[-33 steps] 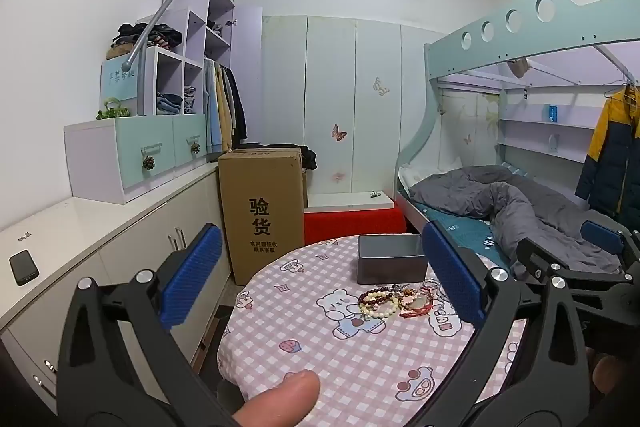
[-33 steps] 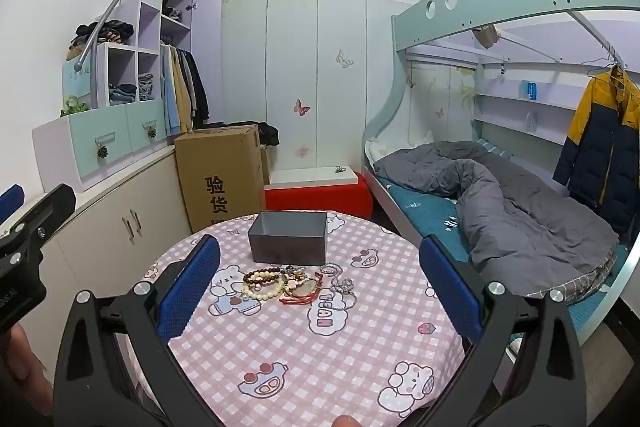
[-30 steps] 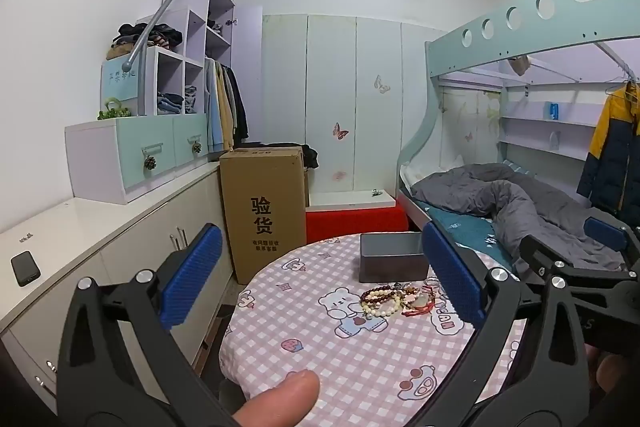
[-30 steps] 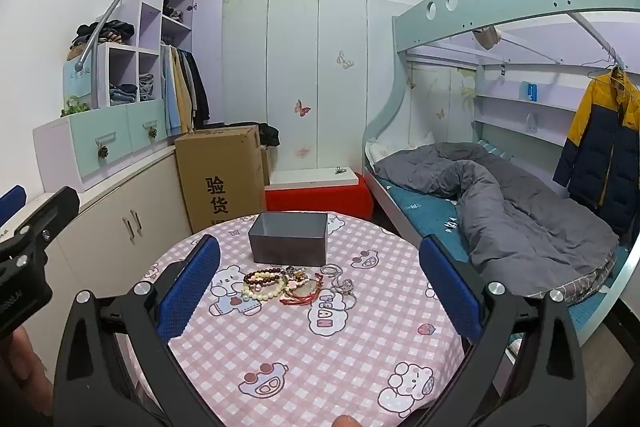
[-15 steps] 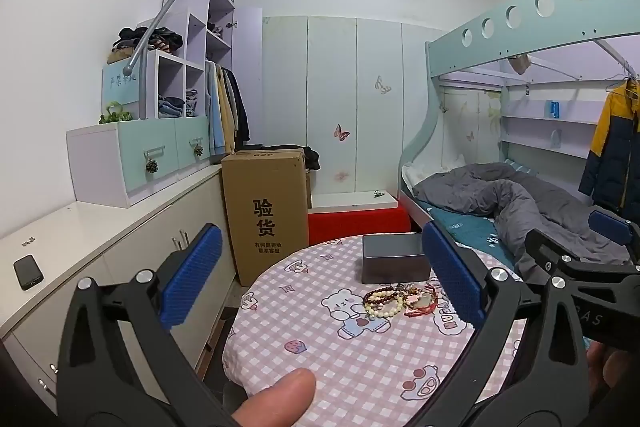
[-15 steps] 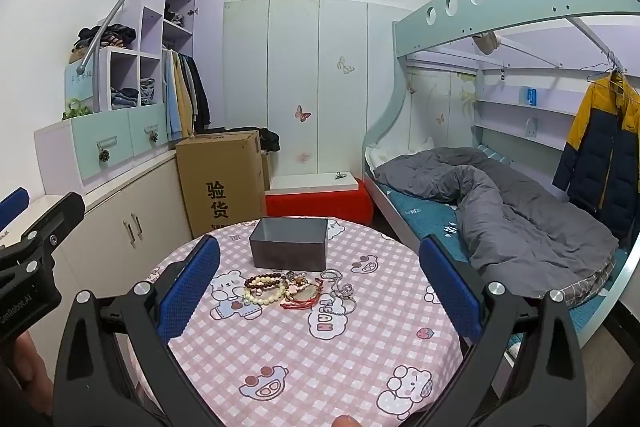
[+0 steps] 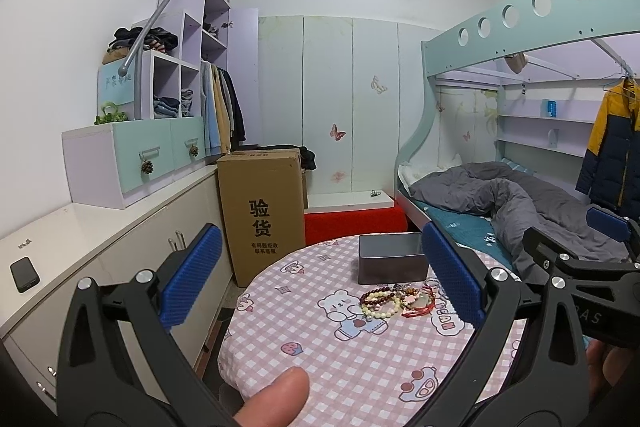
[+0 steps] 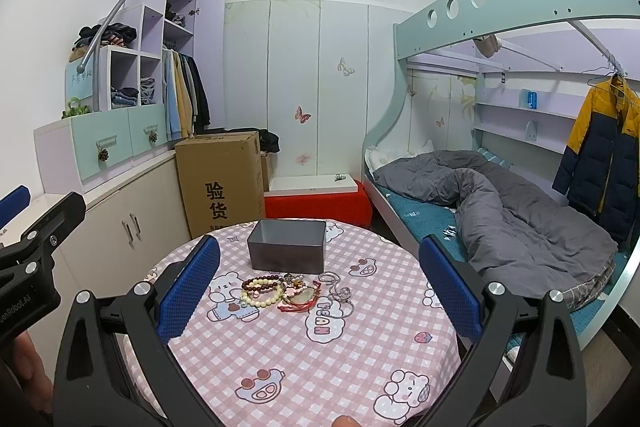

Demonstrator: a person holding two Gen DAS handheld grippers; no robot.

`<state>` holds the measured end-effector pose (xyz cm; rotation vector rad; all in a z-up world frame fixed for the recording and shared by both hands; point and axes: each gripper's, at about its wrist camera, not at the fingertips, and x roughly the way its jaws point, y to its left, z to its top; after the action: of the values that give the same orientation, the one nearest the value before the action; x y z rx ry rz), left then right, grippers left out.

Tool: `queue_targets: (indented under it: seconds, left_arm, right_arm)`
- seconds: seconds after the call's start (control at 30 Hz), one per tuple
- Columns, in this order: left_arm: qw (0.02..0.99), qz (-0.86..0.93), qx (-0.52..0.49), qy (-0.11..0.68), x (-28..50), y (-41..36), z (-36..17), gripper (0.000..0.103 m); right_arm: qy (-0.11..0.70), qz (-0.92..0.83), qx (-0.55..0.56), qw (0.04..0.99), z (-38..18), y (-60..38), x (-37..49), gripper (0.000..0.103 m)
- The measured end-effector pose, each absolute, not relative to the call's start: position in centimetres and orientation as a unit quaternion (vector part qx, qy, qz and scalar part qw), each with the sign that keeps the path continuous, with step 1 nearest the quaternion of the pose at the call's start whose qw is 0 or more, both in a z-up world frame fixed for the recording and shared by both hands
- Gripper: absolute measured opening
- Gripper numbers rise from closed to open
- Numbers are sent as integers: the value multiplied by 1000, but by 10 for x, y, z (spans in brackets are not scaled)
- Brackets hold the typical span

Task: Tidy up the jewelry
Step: 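Move the left tool toward the jewelry pile on the table, then grasp the cream bead bracelet with the left gripper and lift it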

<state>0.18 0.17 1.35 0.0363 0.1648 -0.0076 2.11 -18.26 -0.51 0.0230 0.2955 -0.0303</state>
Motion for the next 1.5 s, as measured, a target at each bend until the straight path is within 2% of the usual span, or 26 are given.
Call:
queue_targets:
  seconds: [0.47, 0.8, 1.23, 1.5]
  left_arm:
    - [995, -18, 16, 100, 32, -1, -8, 98]
    - [988, -18, 20, 152, 75, -5, -45, 98]
    - [954, -27, 53, 295, 180, -20, -141, 98]
    - [921, -44, 66, 382, 244, -32, -181, 97]
  right_arm:
    - [151, -12, 3, 988, -11, -178, 43, 95]
    - [184, -8, 3, 983, -39, -184, 72, 95]
    - [316, -18, 24, 948, -135, -219, 126, 95]
    - [345, -26, 45, 937, -156, -233, 140, 95]
